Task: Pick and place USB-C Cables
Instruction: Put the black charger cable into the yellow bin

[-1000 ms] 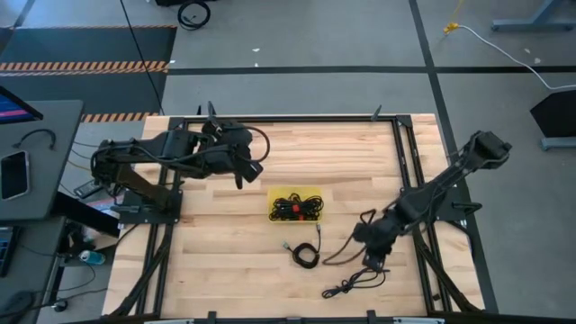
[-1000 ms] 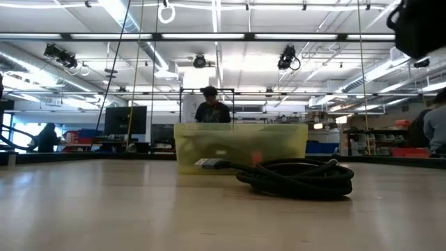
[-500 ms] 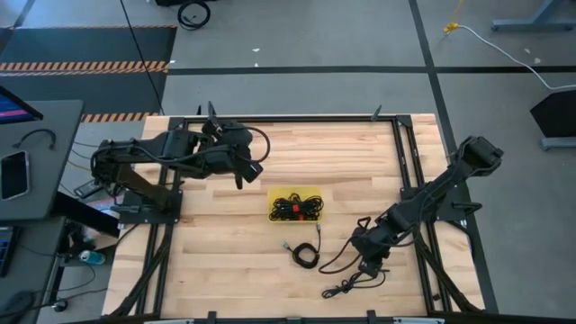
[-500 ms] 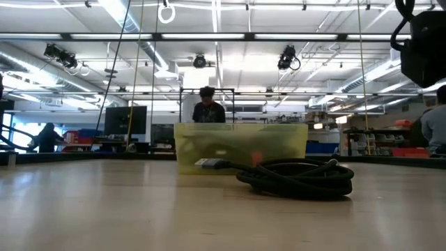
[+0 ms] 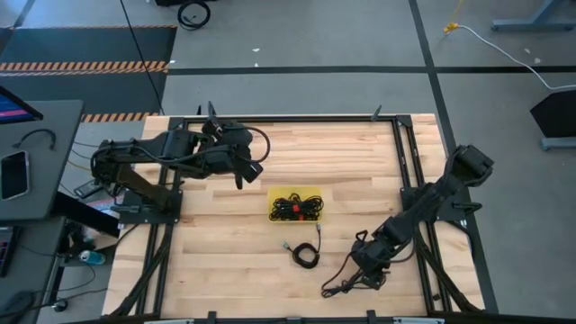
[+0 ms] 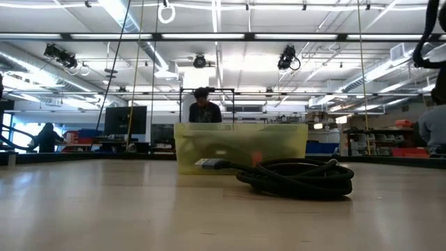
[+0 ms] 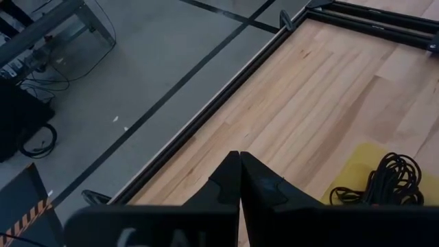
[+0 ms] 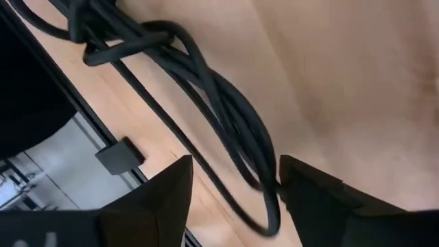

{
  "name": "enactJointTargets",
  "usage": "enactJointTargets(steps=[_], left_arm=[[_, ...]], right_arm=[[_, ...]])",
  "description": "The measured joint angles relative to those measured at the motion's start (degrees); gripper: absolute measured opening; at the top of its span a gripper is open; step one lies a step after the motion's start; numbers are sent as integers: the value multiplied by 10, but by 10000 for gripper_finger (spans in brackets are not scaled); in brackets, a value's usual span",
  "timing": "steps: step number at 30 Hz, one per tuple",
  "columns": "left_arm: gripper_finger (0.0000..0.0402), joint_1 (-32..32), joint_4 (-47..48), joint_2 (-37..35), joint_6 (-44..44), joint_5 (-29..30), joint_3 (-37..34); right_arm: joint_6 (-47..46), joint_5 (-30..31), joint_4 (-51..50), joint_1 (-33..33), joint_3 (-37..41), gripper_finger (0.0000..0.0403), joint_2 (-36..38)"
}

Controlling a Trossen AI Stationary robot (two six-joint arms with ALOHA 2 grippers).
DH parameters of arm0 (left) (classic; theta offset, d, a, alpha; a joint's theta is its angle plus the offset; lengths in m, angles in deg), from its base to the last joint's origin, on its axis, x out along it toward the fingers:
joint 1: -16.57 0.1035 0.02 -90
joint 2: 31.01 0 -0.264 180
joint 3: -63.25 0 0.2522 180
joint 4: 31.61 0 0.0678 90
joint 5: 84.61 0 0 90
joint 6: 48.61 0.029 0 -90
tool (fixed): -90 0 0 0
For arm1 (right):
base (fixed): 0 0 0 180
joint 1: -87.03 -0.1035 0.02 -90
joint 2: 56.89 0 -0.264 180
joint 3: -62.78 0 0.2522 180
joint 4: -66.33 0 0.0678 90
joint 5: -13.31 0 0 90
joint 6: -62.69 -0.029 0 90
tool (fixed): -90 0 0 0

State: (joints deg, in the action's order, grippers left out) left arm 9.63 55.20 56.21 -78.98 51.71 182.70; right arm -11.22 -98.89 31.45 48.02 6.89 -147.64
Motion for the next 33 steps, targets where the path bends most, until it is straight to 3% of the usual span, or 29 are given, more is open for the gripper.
enactJointTargets(steps=[5, 12, 20, 26, 33], left_arm=[[7, 0, 0, 0, 0, 0, 0], [7, 0, 0, 0, 12, 0, 0], [7, 0, 0, 0, 24, 0, 0], [7, 0, 0, 0, 26, 0, 0], [7, 0, 0, 0, 26, 0, 0]], right_arm=[[-7, -15, 2, -3, -2, 193, -33], [-10, -48, 13, 2, 0, 23, -25], [-65, -45, 29, 25, -11, 18, 32], [-14, 84, -10, 77, -70, 18, 102], [153, 210, -68, 175, -154, 18, 162]])
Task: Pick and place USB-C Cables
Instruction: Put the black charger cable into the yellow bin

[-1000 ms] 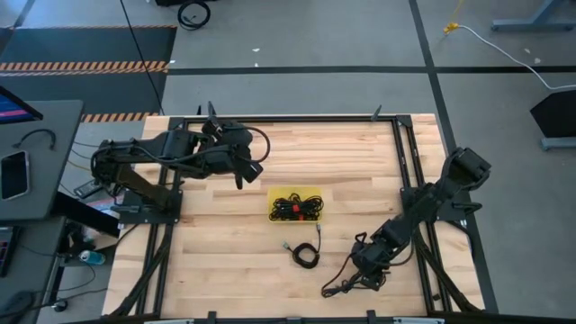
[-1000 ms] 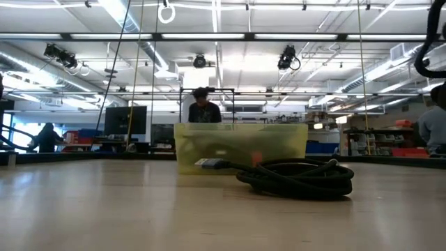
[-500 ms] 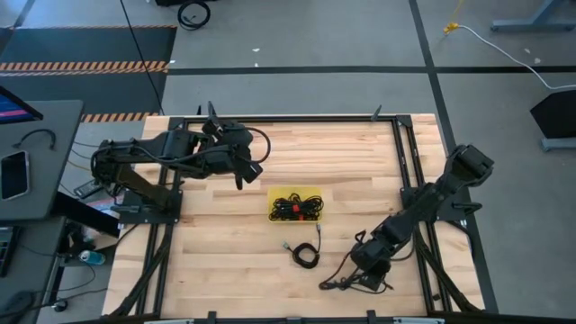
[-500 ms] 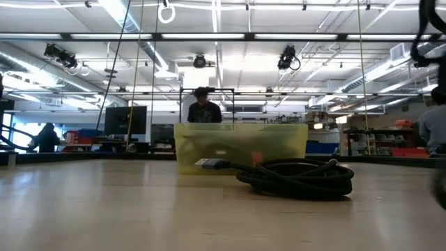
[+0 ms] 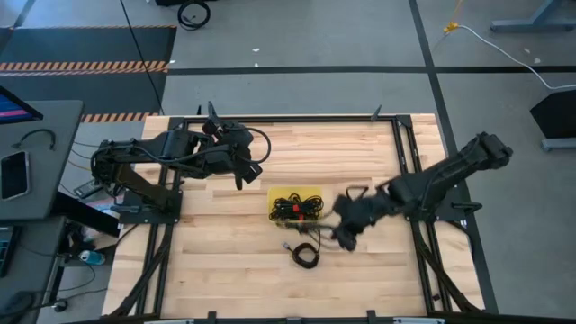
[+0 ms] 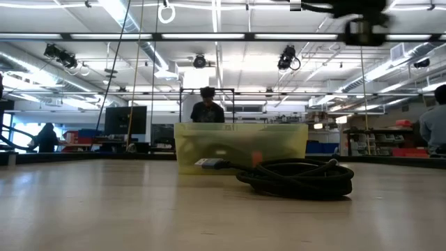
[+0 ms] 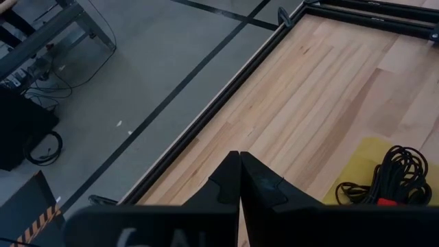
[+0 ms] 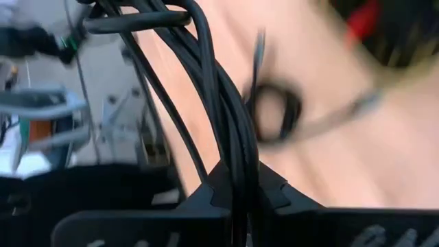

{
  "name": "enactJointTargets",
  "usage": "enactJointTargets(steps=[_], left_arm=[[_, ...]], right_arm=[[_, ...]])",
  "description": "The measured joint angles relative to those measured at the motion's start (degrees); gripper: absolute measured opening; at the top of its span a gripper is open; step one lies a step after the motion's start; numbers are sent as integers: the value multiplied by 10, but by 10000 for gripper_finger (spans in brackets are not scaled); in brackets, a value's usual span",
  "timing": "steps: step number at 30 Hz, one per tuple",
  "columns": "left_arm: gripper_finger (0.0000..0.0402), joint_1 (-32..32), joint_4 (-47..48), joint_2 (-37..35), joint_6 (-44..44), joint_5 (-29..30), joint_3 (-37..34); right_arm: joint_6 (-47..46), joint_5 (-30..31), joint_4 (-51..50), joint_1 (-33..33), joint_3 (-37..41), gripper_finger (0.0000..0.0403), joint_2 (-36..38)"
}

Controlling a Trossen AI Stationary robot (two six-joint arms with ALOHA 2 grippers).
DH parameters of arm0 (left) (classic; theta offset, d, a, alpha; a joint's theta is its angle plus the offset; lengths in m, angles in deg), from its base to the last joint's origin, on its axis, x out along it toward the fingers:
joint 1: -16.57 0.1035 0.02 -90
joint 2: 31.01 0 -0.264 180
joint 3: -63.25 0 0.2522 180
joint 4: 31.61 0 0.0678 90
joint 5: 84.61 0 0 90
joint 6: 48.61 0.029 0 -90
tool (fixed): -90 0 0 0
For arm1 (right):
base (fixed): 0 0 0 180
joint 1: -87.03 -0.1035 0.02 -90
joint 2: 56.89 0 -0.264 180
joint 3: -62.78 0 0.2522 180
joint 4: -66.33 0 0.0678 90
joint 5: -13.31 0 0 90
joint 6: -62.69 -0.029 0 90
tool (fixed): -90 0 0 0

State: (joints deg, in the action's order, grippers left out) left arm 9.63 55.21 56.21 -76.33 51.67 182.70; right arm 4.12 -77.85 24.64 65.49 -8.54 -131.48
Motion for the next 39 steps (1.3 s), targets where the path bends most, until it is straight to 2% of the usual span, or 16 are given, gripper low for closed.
enactJointTargets(steps=[4, 9, 15, 18, 29, 34, 39], left_arm=[[7, 0, 0, 0, 5, 0, 0], [7, 0, 0, 0, 6, 0, 0], [7, 0, 1, 0, 3, 0, 0], [7, 0, 2, 0, 3, 0, 0], [7, 0, 3, 0, 3, 0, 0], [7, 0, 3, 0, 4, 0, 0], [7, 0, 2, 0, 4, 0, 0]], right_arm=[[103, 1, 0, 65, -29, 18, 8], [199, -49, -17, 143, -35, 18, -7], [293, -78, -85, 219, -35, 18, -61], [332, -90, -89, 249, -35, 18, -93], [394, -102, -85, 306, -35, 18, -179], [406, -105, -83, 311, -37, 17, -191], [407, -81, -100, 311, -36, 17, -188]])
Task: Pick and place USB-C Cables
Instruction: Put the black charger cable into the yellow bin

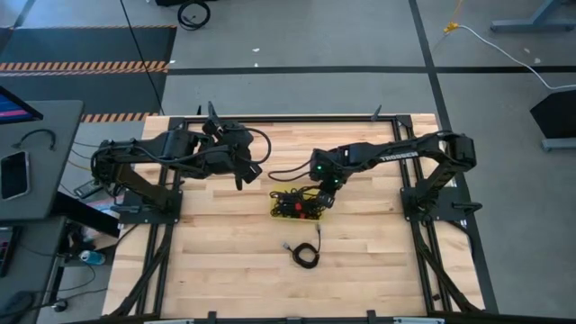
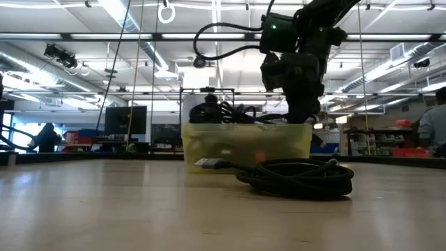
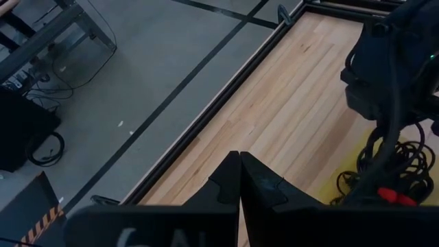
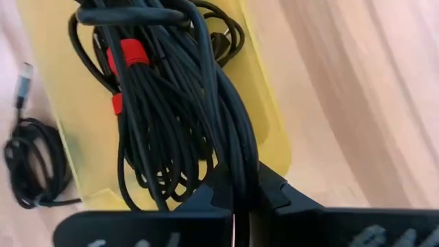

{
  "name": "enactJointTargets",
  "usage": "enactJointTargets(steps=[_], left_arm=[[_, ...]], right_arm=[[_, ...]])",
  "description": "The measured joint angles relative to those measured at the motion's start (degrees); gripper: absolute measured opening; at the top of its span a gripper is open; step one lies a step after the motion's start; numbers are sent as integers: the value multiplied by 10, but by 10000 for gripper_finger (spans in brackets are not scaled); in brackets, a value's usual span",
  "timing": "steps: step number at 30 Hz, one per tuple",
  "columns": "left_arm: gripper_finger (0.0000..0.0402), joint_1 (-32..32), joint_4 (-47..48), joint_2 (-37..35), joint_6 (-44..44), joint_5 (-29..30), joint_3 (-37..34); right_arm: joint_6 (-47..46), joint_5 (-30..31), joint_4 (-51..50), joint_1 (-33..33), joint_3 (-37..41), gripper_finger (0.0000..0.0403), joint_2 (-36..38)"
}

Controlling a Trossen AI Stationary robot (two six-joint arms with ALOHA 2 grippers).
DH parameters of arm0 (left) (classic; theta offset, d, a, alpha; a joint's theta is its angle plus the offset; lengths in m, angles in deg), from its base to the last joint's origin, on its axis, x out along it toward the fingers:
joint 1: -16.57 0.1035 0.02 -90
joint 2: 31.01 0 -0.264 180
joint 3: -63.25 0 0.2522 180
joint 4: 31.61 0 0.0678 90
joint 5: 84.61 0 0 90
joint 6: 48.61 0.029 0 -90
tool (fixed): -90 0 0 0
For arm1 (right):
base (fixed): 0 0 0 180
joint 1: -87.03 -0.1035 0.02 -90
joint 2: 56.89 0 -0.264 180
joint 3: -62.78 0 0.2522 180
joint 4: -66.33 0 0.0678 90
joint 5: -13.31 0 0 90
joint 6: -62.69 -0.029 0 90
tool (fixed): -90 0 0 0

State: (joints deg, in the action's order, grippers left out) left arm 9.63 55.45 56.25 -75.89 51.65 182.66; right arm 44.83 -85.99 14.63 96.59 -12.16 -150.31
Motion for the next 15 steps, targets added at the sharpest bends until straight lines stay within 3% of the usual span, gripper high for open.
enactJointTargets(steps=[9, 15], left_arm=[[7, 0, 0, 0, 1, 0, 0], [7, 0, 0, 0, 1, 0, 0]], right_arm=[[23, -9, -18, 0, 1, 21, 0], [31, -23, -26, -2, -30, 95, -2]])
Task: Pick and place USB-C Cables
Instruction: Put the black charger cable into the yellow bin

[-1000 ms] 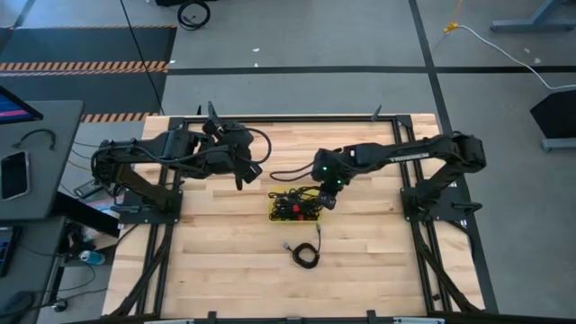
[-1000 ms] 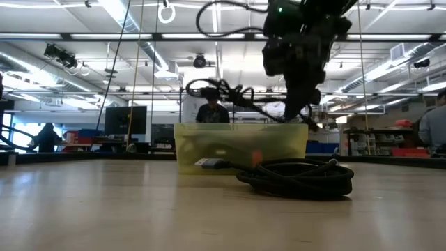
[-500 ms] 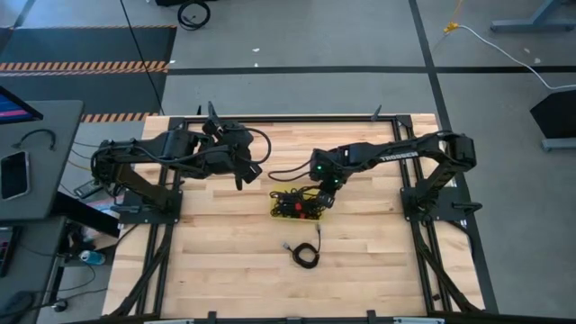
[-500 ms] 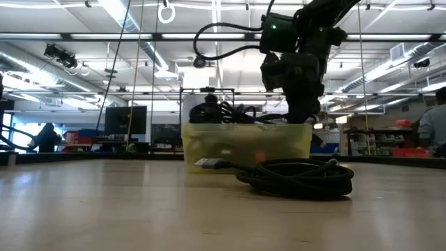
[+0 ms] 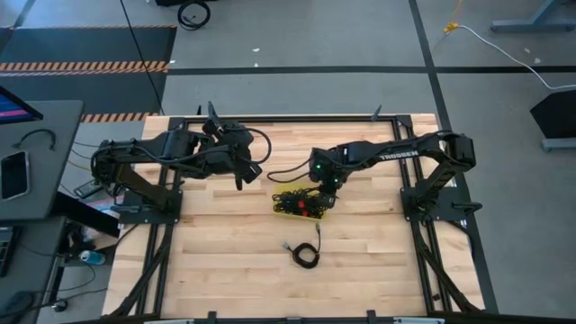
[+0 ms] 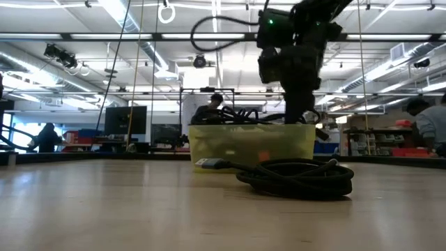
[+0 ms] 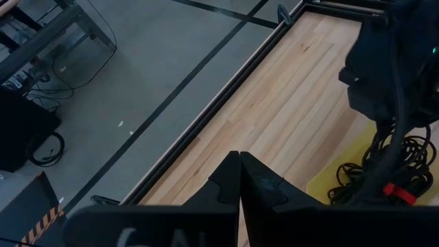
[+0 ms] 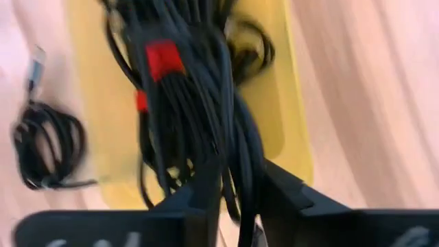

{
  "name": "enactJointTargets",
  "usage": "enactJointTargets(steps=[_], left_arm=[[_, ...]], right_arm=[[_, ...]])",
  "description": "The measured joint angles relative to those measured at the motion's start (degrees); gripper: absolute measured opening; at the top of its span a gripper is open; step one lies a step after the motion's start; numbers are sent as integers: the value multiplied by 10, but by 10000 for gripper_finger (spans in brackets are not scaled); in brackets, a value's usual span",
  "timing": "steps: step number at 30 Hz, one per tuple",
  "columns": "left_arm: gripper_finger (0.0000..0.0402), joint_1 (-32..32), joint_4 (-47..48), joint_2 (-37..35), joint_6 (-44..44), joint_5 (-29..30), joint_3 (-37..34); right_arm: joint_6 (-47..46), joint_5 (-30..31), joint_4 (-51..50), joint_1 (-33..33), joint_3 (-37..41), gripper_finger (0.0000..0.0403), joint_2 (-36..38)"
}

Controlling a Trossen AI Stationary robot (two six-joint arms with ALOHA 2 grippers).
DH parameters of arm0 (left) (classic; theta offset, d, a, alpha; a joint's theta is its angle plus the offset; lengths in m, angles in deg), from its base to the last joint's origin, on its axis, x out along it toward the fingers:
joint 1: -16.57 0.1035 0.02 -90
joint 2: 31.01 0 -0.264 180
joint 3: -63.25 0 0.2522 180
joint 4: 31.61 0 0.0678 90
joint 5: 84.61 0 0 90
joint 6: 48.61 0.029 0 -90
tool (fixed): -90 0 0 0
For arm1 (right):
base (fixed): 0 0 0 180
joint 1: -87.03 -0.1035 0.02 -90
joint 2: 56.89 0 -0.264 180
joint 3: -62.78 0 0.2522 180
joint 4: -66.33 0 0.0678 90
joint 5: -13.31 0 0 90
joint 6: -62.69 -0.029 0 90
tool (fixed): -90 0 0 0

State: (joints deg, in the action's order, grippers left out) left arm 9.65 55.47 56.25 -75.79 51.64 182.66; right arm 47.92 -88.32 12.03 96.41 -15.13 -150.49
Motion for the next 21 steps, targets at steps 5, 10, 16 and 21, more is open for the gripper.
enactJointTargets(steps=[5, 10, 16, 21], left_arm=[[7, 0, 0, 0, 3, 0, 0], [7, 0, 0, 0, 15, -42, 0], [7, -1, -2, 4, 117, -223, -22], [7, -1, -15, 5, 161, -316, -113]], right_arm=[[24, 4, -35, 0, -75, 123, 0], [37, 14, -93, 0, -178, 125, 1], [57, -16, -145, -8, -301, 125, 1], [82, -14, -213, -10, -390, 125, 2]])
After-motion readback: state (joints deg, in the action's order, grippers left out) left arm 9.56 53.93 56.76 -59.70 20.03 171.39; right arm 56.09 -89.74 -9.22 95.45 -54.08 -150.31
